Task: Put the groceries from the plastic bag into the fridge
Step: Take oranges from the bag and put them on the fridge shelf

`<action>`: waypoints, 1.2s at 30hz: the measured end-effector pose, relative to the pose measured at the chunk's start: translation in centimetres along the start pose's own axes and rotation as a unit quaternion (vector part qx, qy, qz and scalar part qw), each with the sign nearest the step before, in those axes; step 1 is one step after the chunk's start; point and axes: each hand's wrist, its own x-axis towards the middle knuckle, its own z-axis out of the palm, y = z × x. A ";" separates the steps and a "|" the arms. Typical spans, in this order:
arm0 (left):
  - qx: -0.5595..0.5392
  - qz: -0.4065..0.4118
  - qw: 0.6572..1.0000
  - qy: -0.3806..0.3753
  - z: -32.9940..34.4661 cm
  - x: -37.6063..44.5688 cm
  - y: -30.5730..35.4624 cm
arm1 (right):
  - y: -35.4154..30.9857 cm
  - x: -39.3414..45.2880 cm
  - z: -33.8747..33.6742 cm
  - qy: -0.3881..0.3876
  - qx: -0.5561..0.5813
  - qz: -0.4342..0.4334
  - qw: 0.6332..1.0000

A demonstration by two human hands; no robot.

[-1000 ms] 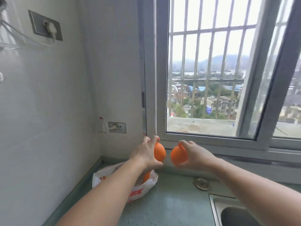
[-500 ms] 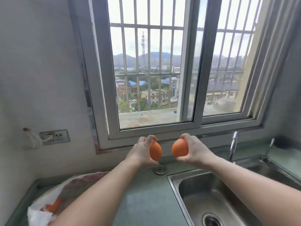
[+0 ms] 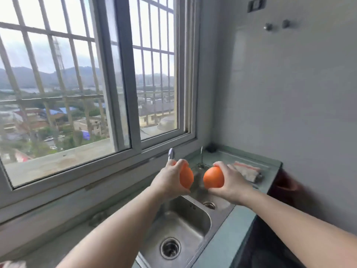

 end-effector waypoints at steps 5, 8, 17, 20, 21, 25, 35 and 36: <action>-0.022 0.091 0.995 -0.030 5.8 2.4 12.1 | 9.9 -6.2 -8.2 0.052 -0.021 0.079 0.995; -0.029 0.150 0.987 -0.053 9.5 3.2 19.8 | 15.4 -10.7 -13.0 0.093 -0.023 0.154 0.983; -0.068 0.324 0.934 -0.134 18.3 2.7 40.0 | 27.8 -24.8 -24.1 0.196 -0.044 0.292 0.935; -0.082 0.375 0.906 -0.177 21.1 2.3 46.1 | 30.5 -29.5 -26.7 0.232 -0.052 0.344 0.908; -0.085 0.392 0.896 -0.190 22.0 2.0 48.0 | 31.3 -31.1 -27.4 0.244 -0.055 0.361 0.898; -0.112 0.466 0.846 -0.231 25.9 0.6 55.3 | 33.5 -37.1 -29.7 0.285 -0.074 0.437 0.850; -0.156 0.620 0.704 -0.310 31.5 -4.1 68.5 | 32.9 -48.1 -32.0 0.358 -0.136 0.585 0.714; -0.157 0.631 0.692 -0.313 31.6 -4.9 69.2 | 32.5 -48.9 -32.0 0.359 -0.142 0.593 0.707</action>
